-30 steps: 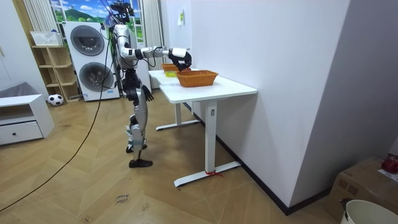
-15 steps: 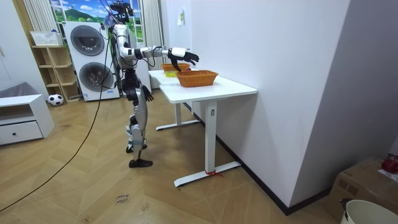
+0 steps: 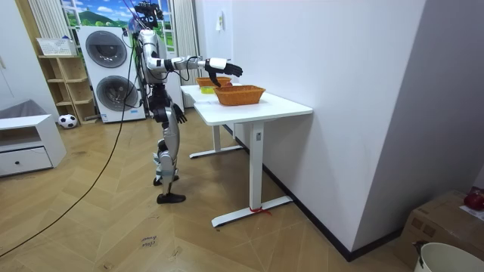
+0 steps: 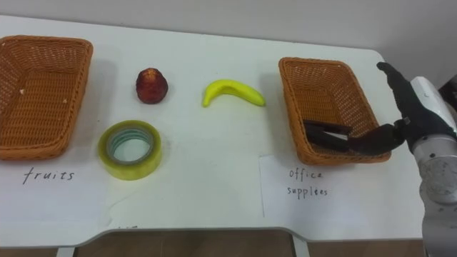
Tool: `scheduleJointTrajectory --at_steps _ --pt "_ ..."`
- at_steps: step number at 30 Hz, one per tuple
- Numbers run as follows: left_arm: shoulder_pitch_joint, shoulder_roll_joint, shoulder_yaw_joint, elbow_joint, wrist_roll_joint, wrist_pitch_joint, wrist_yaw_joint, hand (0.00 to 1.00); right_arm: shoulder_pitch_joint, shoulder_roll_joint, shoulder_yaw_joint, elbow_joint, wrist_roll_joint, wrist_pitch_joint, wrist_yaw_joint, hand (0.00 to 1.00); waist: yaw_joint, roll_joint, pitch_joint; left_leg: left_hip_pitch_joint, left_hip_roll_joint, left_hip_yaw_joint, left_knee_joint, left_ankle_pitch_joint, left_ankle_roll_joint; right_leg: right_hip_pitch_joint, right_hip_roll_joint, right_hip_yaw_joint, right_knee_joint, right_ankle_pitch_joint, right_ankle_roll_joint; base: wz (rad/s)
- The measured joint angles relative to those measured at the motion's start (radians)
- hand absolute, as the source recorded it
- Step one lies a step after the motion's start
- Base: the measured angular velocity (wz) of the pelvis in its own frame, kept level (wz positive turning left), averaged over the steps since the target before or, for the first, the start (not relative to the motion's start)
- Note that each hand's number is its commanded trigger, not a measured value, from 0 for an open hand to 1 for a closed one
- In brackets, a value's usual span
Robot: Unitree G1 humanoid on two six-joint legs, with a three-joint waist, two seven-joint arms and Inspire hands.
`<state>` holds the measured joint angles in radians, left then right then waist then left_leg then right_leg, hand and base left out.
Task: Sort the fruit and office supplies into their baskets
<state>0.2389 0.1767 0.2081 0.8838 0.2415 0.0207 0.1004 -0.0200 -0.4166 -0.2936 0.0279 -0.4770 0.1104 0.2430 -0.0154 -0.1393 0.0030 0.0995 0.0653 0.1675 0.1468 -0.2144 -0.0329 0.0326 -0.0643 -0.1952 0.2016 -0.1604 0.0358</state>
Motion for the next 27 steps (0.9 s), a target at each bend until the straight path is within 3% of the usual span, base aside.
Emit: scheduleJointTrajectory --at_steps 15,22,27 --pt "0.01 0.0 0.002 0.0 -0.015 -0.006 0.003 0.0 0.0 0.0 0.0 0.0 0.007 -0.002 0.0 0.0 0.022 0.001 0.0004 0.001 0.0 0.0 0.001 0.0 0.0 0.002 0.0 -0.001 0.001 0.0 0.0 0.0" --pt "0.016 -0.001 0.002 -0.001 -0.014 -0.005 0.004 0.0 0.0 0.0 0.0 -0.041 0.053 -0.001 0.0 0.0 0.026 0.007 0.0045 0.0 0.0 -0.002 0.001 0.0 0.0 0.003 -0.001 -0.004 0.001 0.0 0.0 0.0" --pt "0.028 -0.002 0.001 0.001 -0.012 0.0 0.005 0.0 -0.001 0.003 0.0 -0.12 0.06 -0.001 -0.003 0.0 0.028 0.017 0.0076 -0.001 0.0 -0.008 0.002 0.0 0.0 0.006 -0.003 -0.033 0.001 0.0 0.0 0.0"
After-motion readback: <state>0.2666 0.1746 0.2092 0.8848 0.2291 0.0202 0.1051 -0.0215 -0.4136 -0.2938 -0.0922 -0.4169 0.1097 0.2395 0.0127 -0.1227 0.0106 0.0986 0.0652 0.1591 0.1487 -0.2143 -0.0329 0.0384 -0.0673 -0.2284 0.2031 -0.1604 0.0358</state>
